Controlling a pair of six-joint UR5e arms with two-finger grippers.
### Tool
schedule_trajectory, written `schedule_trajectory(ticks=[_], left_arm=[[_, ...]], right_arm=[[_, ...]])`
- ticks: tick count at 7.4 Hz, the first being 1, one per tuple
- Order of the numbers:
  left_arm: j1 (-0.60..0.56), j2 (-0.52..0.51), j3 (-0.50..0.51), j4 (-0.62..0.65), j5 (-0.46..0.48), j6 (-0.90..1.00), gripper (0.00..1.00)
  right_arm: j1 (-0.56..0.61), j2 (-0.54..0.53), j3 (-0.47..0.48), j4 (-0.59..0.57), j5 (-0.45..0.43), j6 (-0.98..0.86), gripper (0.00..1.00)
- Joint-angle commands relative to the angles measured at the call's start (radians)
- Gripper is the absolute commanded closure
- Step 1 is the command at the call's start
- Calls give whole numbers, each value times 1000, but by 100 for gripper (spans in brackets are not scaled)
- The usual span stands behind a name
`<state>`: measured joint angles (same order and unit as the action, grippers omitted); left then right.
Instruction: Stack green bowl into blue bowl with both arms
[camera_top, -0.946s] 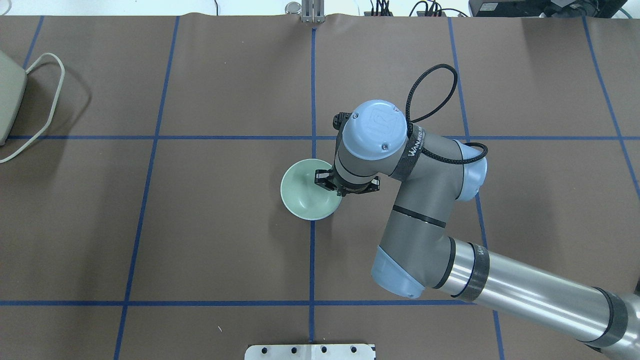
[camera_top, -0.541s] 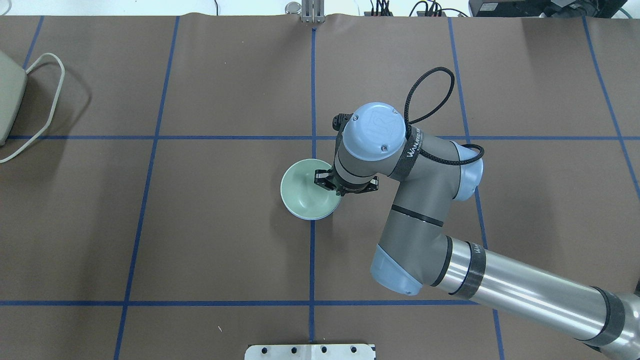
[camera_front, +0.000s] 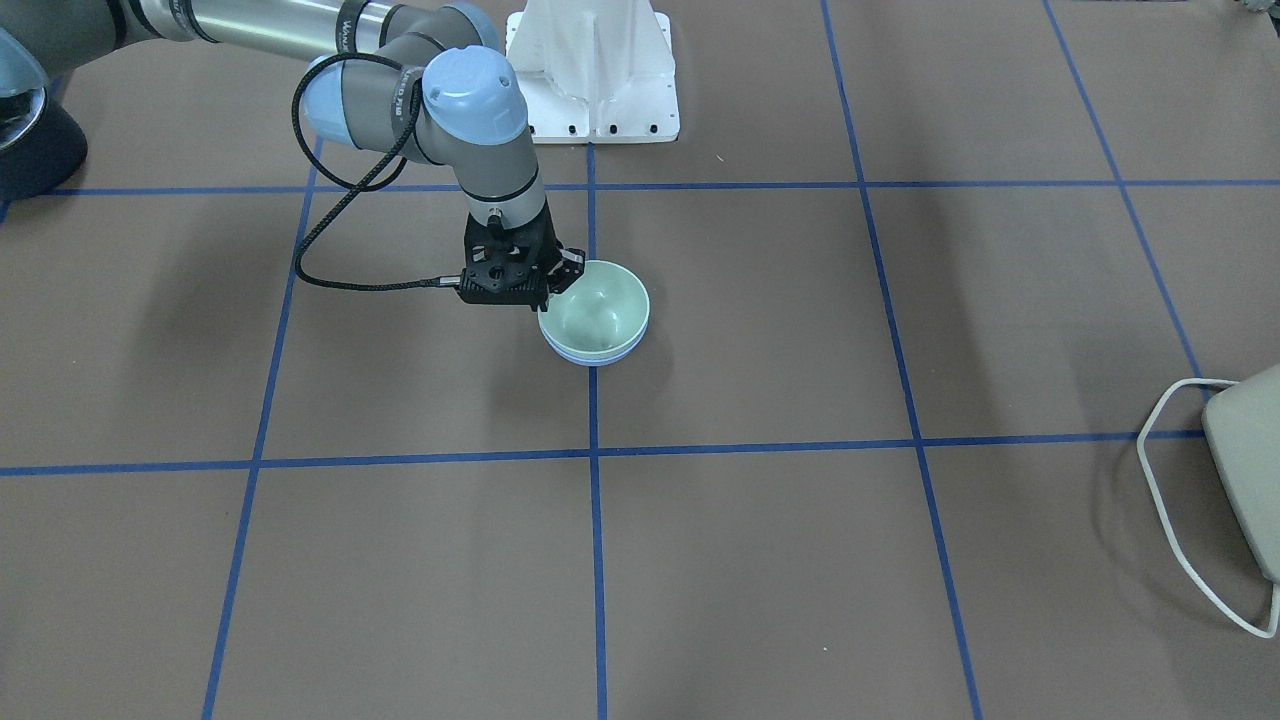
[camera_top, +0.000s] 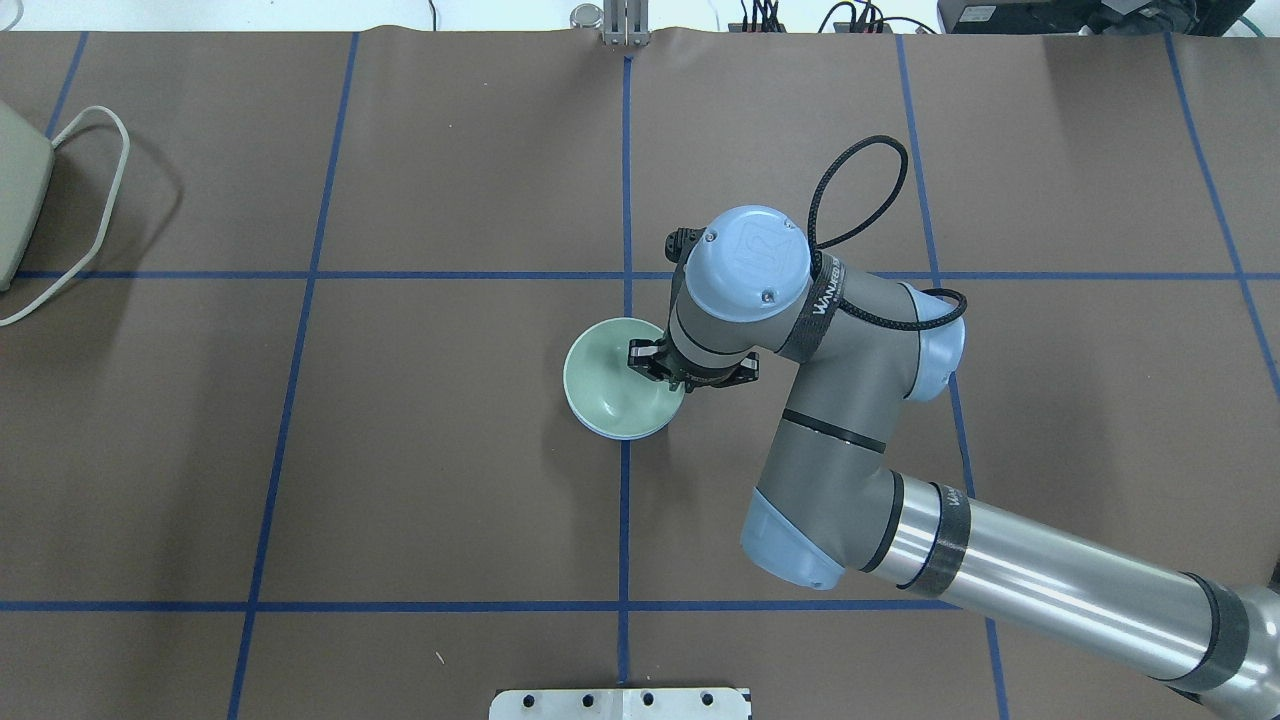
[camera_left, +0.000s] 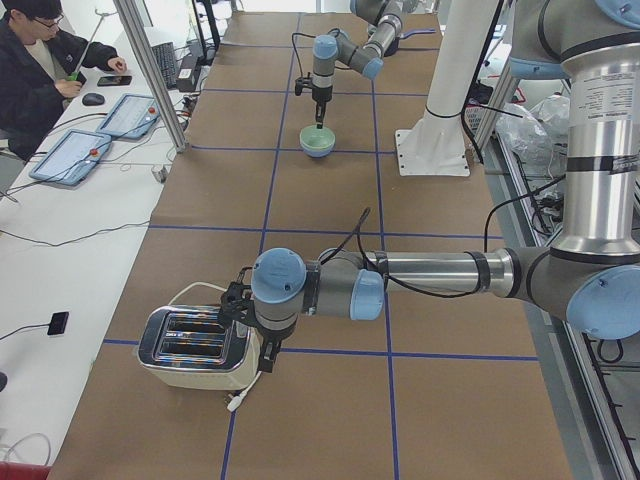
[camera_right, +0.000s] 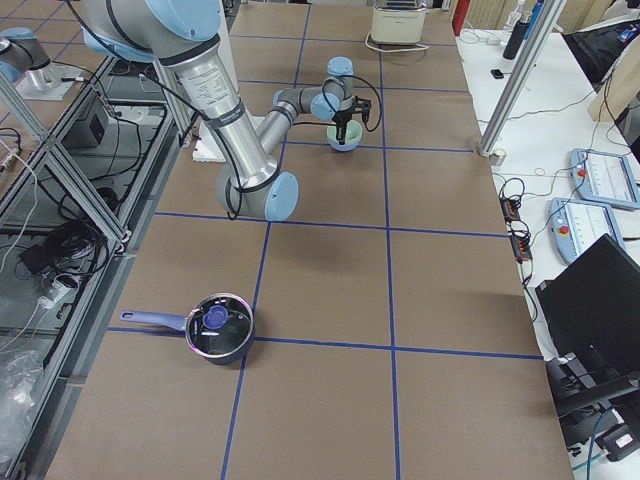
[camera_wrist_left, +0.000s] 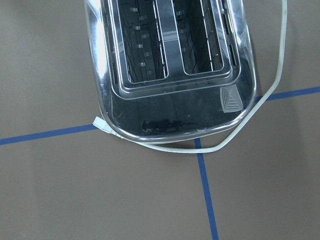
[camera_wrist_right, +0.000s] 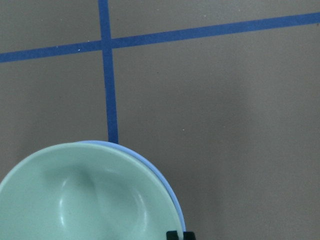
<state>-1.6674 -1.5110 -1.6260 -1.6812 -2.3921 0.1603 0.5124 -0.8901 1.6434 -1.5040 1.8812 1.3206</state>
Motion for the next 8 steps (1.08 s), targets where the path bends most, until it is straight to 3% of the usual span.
schedule_trajectory(ticks=[1,3,4,6,8], left_arm=[[0,0,2,0,-1,1,2],[0,0,2,1,2,1,2],[0,0,6,3,5,-1,2],[2,6,75,-1,4,1,2],[2,-4,84,-9,2,-14,2]], right_arm=[[8,-3,12,10,-5,0,0],[102,-18,41,-1,36,-13,0],[191,-45,42,1,108,-79,0],[389,-139,39,11,241,-400,0],[527,-238,32,8,309,-623,0]])
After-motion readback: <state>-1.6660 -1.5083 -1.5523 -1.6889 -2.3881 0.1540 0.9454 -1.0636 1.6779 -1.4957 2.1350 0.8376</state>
